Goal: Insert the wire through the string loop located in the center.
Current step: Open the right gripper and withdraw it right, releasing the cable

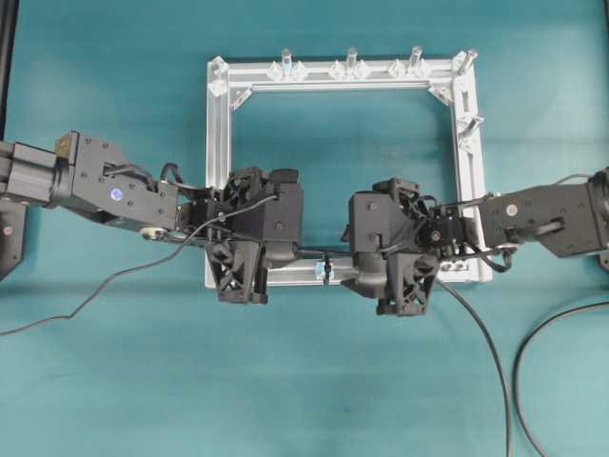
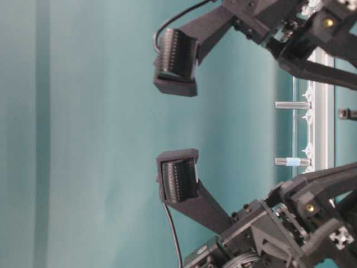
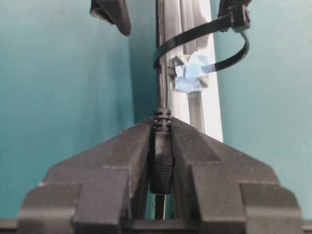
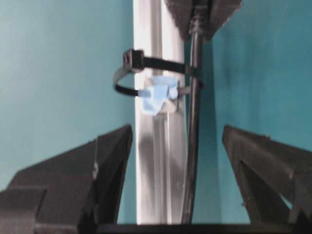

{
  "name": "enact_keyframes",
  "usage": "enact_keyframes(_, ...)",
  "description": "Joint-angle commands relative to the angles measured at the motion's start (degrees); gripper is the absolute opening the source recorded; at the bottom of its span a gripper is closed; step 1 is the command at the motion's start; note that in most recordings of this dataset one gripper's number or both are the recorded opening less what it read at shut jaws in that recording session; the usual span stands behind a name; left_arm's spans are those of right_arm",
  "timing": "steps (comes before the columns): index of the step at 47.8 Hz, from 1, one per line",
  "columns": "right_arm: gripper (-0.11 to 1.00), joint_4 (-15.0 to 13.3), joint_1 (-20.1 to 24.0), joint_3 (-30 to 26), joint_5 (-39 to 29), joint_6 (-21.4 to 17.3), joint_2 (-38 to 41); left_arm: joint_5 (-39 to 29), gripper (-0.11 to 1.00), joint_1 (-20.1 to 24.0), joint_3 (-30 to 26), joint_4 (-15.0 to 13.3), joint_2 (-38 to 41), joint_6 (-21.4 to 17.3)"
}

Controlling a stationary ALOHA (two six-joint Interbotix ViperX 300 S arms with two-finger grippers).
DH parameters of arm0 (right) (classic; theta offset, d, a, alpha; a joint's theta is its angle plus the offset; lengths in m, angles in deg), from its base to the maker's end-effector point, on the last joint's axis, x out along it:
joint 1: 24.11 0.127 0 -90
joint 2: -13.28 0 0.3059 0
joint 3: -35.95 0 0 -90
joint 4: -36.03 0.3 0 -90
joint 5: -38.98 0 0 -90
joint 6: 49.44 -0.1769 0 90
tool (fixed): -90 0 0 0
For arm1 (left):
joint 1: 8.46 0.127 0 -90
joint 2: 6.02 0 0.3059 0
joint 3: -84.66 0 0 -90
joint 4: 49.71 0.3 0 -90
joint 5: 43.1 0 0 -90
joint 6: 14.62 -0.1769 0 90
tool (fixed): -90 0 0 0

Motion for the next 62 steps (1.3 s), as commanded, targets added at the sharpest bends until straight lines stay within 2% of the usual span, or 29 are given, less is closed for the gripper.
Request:
enact_keyframes(1,0.76,-0.2,0.2,-0.4,0.1,-0.1,-2.1,0.3,0.12,0.2,-1.0,0.2,-1.7,-0.1)
enact_keyframes(18,0.76,-0.2,0.2,1.1,-1.3,-0.1,-6.9,0.2,0.12,0.2,-1.0,0.2,-1.8,-0.1)
enact_keyframes(35,0.76,-0.2,0.2,8.4,-2.0,-0.2,-15.9,0.0,0.12,-1.5,-0.6,-0.2,-1.8,0.4)
enact_keyframes(45,0.76,-0.2,0.2,11.2,-2.0,-0.2,-19.8,-1.7,0.12,-2.3,-0.4,-0.2,-2.4,2.4)
enact_keyframes(62,0.76,-0.1,0.2,14.2,-2.0,-0.2,-23.7,-3.9,0.12,-2.4,5.9,-0.2,-9.2,2.9)
